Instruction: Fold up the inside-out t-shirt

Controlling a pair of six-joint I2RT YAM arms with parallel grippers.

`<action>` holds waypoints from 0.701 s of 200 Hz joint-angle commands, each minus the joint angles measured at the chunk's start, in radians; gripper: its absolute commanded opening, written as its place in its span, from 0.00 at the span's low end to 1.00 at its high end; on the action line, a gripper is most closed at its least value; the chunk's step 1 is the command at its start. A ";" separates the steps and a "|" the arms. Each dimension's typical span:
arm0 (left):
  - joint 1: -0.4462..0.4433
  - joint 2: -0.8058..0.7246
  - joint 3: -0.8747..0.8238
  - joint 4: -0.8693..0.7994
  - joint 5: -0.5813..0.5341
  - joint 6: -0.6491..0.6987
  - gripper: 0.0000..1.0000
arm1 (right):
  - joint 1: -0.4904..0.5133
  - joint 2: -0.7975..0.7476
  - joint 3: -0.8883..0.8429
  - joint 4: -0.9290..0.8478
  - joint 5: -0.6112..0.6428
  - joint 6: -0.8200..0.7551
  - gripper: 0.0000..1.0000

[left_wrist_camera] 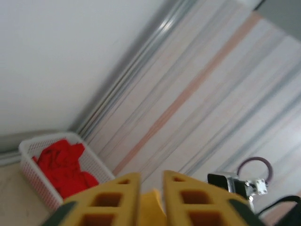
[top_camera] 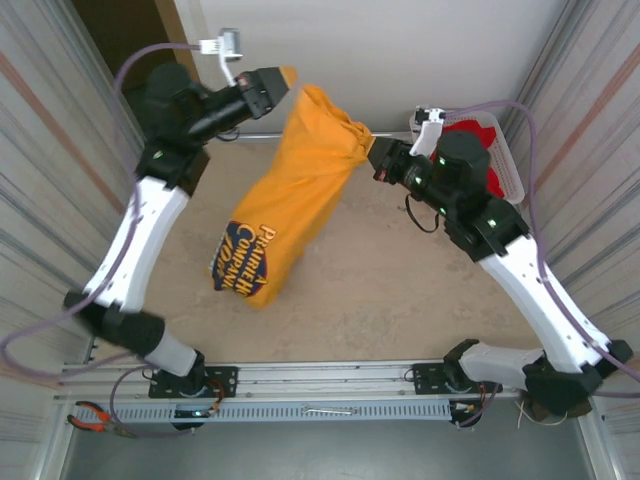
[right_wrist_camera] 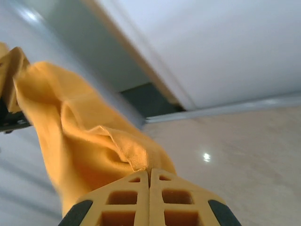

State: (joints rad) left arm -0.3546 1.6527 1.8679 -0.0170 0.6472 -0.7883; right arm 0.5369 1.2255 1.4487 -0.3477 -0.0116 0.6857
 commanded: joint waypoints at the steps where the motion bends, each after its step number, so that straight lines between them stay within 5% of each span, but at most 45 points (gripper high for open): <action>1: 0.022 0.188 -0.016 -0.060 0.045 -0.013 0.35 | -0.106 0.106 -0.059 -0.049 0.034 0.084 0.00; 30: 0.029 0.182 -0.121 -0.063 0.030 0.049 0.58 | -0.230 0.268 -0.014 -0.107 -0.033 0.039 0.00; 43: 0.039 0.121 -0.216 -0.054 0.023 0.074 0.63 | -0.245 0.325 0.047 -0.191 -0.057 -0.007 0.46; 60: 0.052 0.000 -0.386 -0.054 0.010 0.107 0.67 | -0.194 0.285 0.009 -0.181 -0.047 -0.041 0.65; 96: 0.015 -0.314 -0.751 -0.241 -0.168 0.261 0.73 | 0.027 0.110 -0.239 -0.192 0.091 -0.018 0.79; 140: -0.179 -0.598 -1.126 -0.354 -0.379 0.301 0.76 | 0.261 -0.060 -0.635 -0.225 0.282 0.267 0.80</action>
State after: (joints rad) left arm -0.4507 1.1027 0.8963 -0.2428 0.4175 -0.5522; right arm 0.7471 1.2148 0.9707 -0.5049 0.1238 0.7628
